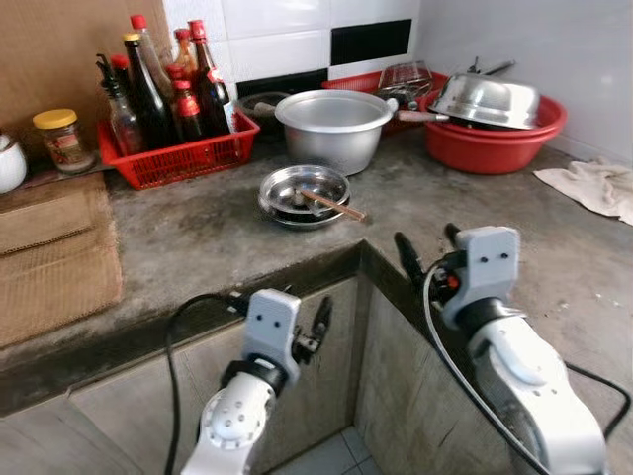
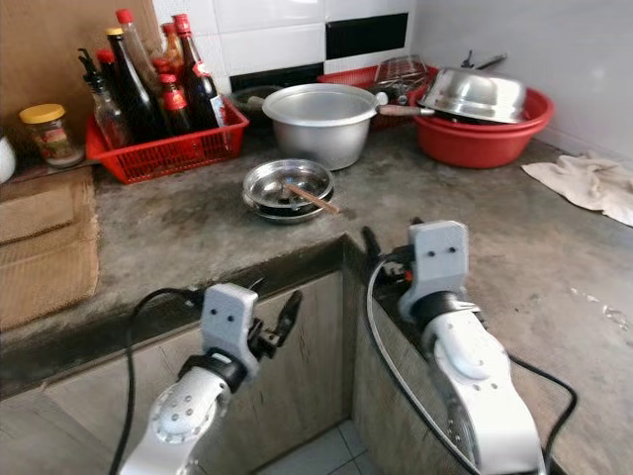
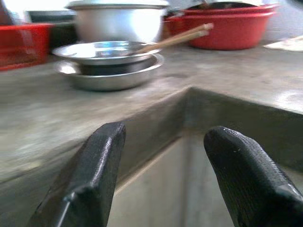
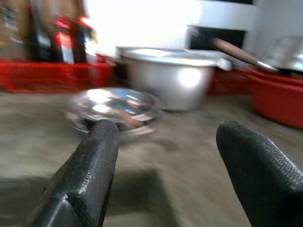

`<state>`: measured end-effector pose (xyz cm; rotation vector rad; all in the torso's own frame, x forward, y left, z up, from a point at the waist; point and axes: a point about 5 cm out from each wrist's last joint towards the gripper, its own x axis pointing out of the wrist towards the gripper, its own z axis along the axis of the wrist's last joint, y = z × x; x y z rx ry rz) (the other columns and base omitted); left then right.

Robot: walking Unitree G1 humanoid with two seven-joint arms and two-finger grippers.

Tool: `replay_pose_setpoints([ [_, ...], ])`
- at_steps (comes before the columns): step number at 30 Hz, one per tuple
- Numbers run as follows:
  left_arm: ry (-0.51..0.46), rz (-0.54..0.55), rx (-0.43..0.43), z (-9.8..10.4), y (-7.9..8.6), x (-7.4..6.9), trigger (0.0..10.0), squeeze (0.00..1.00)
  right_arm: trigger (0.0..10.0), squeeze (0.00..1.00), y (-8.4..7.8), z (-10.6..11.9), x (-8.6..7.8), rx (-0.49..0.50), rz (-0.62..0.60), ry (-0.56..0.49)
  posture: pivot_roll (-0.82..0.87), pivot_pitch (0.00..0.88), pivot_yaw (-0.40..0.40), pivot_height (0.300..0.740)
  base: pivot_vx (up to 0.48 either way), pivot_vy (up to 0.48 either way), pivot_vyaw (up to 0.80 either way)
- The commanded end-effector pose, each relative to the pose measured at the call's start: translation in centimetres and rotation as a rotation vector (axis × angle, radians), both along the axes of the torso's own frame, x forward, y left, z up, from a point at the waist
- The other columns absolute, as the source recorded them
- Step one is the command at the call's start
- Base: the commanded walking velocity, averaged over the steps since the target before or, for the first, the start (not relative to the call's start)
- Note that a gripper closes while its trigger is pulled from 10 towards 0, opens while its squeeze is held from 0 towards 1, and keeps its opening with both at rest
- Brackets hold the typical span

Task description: Kitchen organization

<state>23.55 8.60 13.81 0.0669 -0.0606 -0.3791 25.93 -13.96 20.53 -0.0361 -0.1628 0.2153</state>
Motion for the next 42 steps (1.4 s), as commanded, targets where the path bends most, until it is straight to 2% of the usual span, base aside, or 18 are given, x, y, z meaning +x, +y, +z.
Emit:
replay_pose_setpoints([
  [1,0.003,0.011,0.001,0.0,0.2,0.0,10.0,0.00,10.0,0.00,0.3,0.2,0.2,-0.010,0.027,-0.012,0.09,0.000,-0.040,0.740,0.000,0.000,0.80],
  [5,0.009,0.009,0.000,-0.1,0.1,-0.1,10.0,0.00,10.0,0.00,0.4,0.3,1.0,-0.026,0.029,-0.014,0.09,0.000,-0.041,0.740,0.000,0.000,0.76],
  [8,0.010,0.005,0.000,-0.1,0.0,-0.2,10.0,0.00,10.0,0.00,0.3,0.3,2.3,-0.016,0.034,-0.006,0.10,0.000,-0.048,0.740,0.000,0.000,0.00],
  [12,0.013,0.003,-0.002,-0.1,-0.1,-0.3,10.0,0.00,10.0,0.00,0.4,0.2,3.1,-0.014,0.049,-0.006,0.10,0.003,-0.051,0.740,0.000,0.000,0.00],
  [13,0.014,0.003,-0.002,-0.1,-0.1,-0.3,10.0,0.00,10.0,0.90,0.4,0.3,3.5,-0.014,0.055,-0.009,0.10,0.009,-0.054,0.740,0.000,0.000,0.00],
  [14,0.015,0.003,-0.002,-0.1,-0.2,-0.3,10.0,0.00,10.0,1.00,0.4,0.3,3.8,-0.014,0.061,-0.013,0.10,0.011,-0.054,0.740,0.000,0.000,0.00],
  [18,0.022,0.002,-0.002,-0.1,-0.2,-0.6,10.0,0.00,10.0,1.00,0.6,0.8,4.8,-0.028,0.069,-0.034,0.12,0.031,-0.059,0.740,0.000,0.000,0.00],
  [19,0.025,0.003,-0.002,-0.2,-0.2,-0.7,10.0,0.00,10.0,0.95,0.6,0.9,5.1,-0.027,0.070,-0.037,0.12,0.035,-0.061,0.740,0.000,0.000,0.00],
  [20,0.027,0.005,-0.001,-0.2,-0.1,-0.8,10.0,0.00,10.0,0.36,0.7,1.1,5.3,-0.024,0.073,-0.039,0.12,0.041,-0.063,0.740,0.000,0.000,0.00],
  [21,0.029,0.006,0.000,-0.2,-0.1,-0.8,10.0,0.00,10.0,0.00,0.7,1.2,5.6,-0.023,0.073,-0.042,0.12,0.045,-0.064,0.740,0.000,0.000,0.00],
  [33,0.011,-0.024,-0.040,0.4,-0.7,-1.8,10.0,0.00,10.0,0.00,0.7,1.3,8.8,-0.011,0.011,-0.051,0.13,0.089,-0.076,0.740,0.000,0.000,0.00],
  [42,-0.051,-0.081,-0.071,1.5,-1.6,-2.3,10.0,0.00,10.0,0.00,1.0,0.8,10.0,0.003,0.010,-0.021,0.13,0.092,-0.083,0.740,0.000,0.000,0.00],
])
